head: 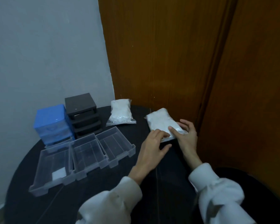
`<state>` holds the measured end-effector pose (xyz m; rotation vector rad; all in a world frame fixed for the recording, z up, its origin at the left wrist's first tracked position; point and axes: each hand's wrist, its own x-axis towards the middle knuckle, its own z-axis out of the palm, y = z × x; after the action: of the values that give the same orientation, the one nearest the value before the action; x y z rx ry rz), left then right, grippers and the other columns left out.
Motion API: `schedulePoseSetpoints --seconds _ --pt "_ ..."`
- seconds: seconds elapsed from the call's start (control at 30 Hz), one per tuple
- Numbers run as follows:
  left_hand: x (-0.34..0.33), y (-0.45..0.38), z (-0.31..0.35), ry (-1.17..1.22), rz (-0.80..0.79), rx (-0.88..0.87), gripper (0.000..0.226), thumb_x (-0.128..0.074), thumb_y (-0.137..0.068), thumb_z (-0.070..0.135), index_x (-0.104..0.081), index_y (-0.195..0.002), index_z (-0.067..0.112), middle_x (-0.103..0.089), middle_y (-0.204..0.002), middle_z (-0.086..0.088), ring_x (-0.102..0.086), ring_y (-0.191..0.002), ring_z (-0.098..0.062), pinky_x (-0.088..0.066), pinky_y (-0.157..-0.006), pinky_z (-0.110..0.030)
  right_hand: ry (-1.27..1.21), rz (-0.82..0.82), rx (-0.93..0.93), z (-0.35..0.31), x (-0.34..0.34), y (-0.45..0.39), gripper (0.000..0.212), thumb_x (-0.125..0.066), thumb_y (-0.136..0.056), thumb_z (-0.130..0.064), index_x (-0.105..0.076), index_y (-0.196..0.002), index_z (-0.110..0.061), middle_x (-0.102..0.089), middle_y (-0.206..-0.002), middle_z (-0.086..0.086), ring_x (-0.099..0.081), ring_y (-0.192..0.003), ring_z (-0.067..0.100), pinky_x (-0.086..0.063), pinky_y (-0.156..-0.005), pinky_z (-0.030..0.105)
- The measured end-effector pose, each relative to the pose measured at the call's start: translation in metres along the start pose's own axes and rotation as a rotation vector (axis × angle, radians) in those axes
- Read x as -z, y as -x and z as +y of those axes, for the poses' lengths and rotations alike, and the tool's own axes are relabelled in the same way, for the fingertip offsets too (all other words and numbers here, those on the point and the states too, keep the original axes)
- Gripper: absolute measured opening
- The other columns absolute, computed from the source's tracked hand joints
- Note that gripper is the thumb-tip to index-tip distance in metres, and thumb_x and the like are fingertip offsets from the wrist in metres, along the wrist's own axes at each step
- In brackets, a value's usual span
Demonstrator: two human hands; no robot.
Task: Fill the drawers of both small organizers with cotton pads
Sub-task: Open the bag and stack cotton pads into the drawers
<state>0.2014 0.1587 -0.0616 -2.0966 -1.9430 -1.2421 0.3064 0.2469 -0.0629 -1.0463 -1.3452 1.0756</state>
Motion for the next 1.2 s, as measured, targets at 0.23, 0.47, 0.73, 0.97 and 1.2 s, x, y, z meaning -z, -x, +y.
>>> schedulePoseSetpoints --seconds 0.23,0.47,0.73,0.97,1.2 --pt "-0.013 0.016 0.003 0.056 0.158 0.053 0.02 -0.062 -0.087 0.01 -0.064 -0.106 0.014 -0.063 -0.098 0.002 -0.055 -0.092 -0.007 -0.046 -0.08 -0.021 -0.096 0.073 0.123 0.005 -0.012 0.027 0.05 -0.078 -0.073 -0.013 -0.047 -0.111 -0.019 -0.053 -0.106 -0.001 -0.057 -0.097 0.005 -0.051 -0.08 0.019" --pt "-0.006 0.014 0.002 0.322 0.305 0.282 0.01 -0.063 -0.086 0.007 -0.068 -0.089 0.015 -0.061 -0.085 0.007 -0.058 -0.079 -0.004 -0.045 -0.071 -0.011 -0.043 -0.047 0.266 0.013 -0.012 0.034 0.04 -0.068 -0.082 -0.018 -0.045 -0.115 -0.018 -0.053 -0.12 -0.006 -0.049 -0.119 0.006 -0.04 -0.1 0.019" --pt "0.003 0.01 0.004 0.707 0.282 0.474 0.006 -0.071 -0.081 0.007 -0.07 -0.084 0.012 -0.067 -0.083 -0.004 -0.061 -0.073 -0.007 -0.049 -0.068 -0.016 0.116 -0.129 0.419 0.014 -0.011 0.036 0.023 -0.065 -0.085 -0.035 -0.054 -0.072 -0.019 -0.054 -0.068 -0.003 -0.049 -0.064 0.004 -0.037 -0.06 0.015" --pt "0.009 0.008 -0.01 0.907 0.125 0.475 0.024 -0.071 -0.077 -0.001 -0.072 -0.072 0.023 -0.071 -0.071 0.004 -0.064 -0.075 -0.013 -0.05 -0.074 -0.024 0.075 -0.222 0.425 0.014 -0.012 0.037 0.03 -0.054 -0.088 -0.042 -0.051 -0.073 -0.017 -0.054 -0.068 0.002 -0.053 -0.066 0.018 -0.04 -0.059 0.027" --pt "0.017 0.006 -0.008 1.033 0.044 0.534 0.018 -0.068 -0.076 -0.003 -0.071 -0.075 0.015 -0.071 -0.071 0.006 -0.064 -0.072 -0.006 -0.051 -0.072 -0.018 0.125 -0.261 0.509 0.013 -0.011 0.038 0.039 -0.042 -0.093 -0.05 -0.046 -0.078 -0.014 -0.05 -0.07 -0.003 -0.048 -0.063 0.007 -0.034 -0.056 0.016"
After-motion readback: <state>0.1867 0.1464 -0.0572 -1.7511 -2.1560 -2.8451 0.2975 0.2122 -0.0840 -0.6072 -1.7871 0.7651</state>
